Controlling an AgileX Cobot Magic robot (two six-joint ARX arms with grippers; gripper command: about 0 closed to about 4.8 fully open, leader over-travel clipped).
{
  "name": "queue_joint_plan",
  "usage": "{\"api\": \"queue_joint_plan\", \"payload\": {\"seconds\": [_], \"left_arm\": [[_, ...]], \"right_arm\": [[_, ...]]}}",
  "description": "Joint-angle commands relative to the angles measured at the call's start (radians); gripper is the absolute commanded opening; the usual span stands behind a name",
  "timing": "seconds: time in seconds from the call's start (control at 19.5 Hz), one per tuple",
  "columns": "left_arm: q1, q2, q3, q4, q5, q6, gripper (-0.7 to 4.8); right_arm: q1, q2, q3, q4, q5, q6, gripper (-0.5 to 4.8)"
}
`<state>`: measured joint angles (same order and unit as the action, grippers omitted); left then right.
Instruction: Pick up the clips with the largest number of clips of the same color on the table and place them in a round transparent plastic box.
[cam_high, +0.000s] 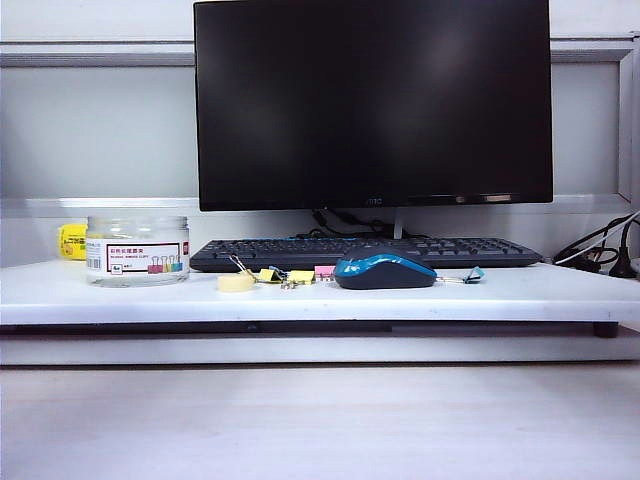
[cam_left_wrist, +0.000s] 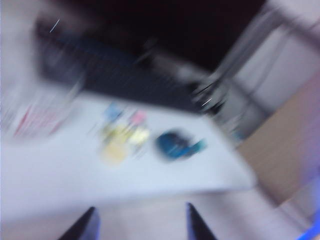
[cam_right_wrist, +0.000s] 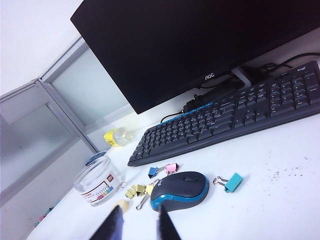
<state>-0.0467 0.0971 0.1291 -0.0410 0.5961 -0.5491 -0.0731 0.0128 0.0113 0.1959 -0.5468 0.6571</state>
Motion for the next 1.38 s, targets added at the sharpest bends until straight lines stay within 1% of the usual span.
{"api": "queue_joint_plan", "payload": {"seconds": [0.05, 0.15, 0.26, 0.36, 0.46, 0.51, 0.56, 0.62, 0.72, 0.82, 0.87, 0.97, 1.03, 1.08, 1.13, 1.18, 1.28, 1.33, 1.38], "left_arm": [[-0.001, 0.013, 0.170, -0.030, 0.048, 0.032, 2.25], [-0.001, 0.063, 0.255, -0.135, 0.048, 0.092, 2.25], [-0.001, 0.196, 0.373, -0.325, 0.052, 0.164, 2.25], [-0.002, 0.337, 0.464, -0.447, 0.059, 0.235, 2.25], [-0.006, 0.451, 0.526, -0.489, 0.058, 0.290, 2.25], [-0.031, 0.537, 0.567, -0.488, 0.040, 0.338, 2.25], [-0.053, 0.581, 0.588, -0.485, 0.008, 0.354, 2.25], [-0.106, 0.648, 0.615, -0.478, -0.077, 0.377, 2.25], [-0.224, 0.741, 0.639, -0.460, -0.233, 0.402, 2.25], [-0.380, 0.841, 0.645, -0.402, -0.425, 0.403, 2.25], [-0.489, 0.910, 0.647, -0.343, -0.531, 0.404, 2.25], [-0.612, 1.018, 0.663, -0.270, -0.659, 0.403, 2.25], [-0.642, 1.058, 0.678, -0.263, -0.700, 0.403, 2.25], [-0.678, 1.150, 0.730, -0.280, -0.772, 0.404, 2.51], [-0.684, 1.200, 0.766, -0.296, -0.790, 0.403, 2.74], [-0.684, 1.287, 0.827, -0.317, -0.795, 0.402, 3.12], [-0.682, 1.367, 0.892, -0.342, -0.813, 0.399, 3.12], [-0.679, 1.409, 0.936, -0.355, -0.848, 0.401, 3.11], [-0.678, 1.444, 0.977, -0.355, -0.850, 0.415, 3.10]], "right_arm": [[0.002, 0.001, 0.004, 0.017, -0.010, 0.002, 0.96], [0.002, 0.001, 0.004, 0.017, -0.010, 0.002, 0.96], [0.005, 0.001, 0.004, 0.017, -0.010, 0.001, 0.96], [0.005, 0.001, 0.004, 0.016, -0.012, 0.000, 0.96], [0.005, 0.001, 0.004, 0.009, -0.021, -0.013, 1.00], [0.005, 0.001, 0.004, -0.006, -0.035, -0.037, 1.00], [0.005, 0.002, 0.004, -0.022, -0.036, -0.050, 1.01], [0.005, 0.002, 0.004, -0.052, -0.036, -0.062, 1.17], [0.005, 0.002, 0.004, -0.077, -0.035, -0.079, 1.18], [0.006, 0.002, 0.004, -0.087, -0.035, -0.103, 1.17], [0.006, 0.001, 0.004, -0.087, -0.036, -0.109, 1.17], [0.006, 0.002, 0.004, -0.087, -0.036, -0.126, 1.17], [0.006, 0.001, 0.005, -0.087, -0.040, -0.133, 1.18], [0.007, 0.002, 0.006, -0.087, -0.044, -0.137, 1.18], [0.007, 0.002, 0.006, -0.087, -0.043, -0.138, 1.18], [0.007, 0.001, 0.007, -0.087, -0.043, -0.138, 1.18], [0.007, 0.001, 0.007, -0.087, -0.052, -0.138, 1.18], [0.008, 0.002, 0.007, -0.088, -0.059, -0.138, 1.18], [0.014, 0.002, 0.007, -0.087, -0.057, -0.138, 1.18]]}}
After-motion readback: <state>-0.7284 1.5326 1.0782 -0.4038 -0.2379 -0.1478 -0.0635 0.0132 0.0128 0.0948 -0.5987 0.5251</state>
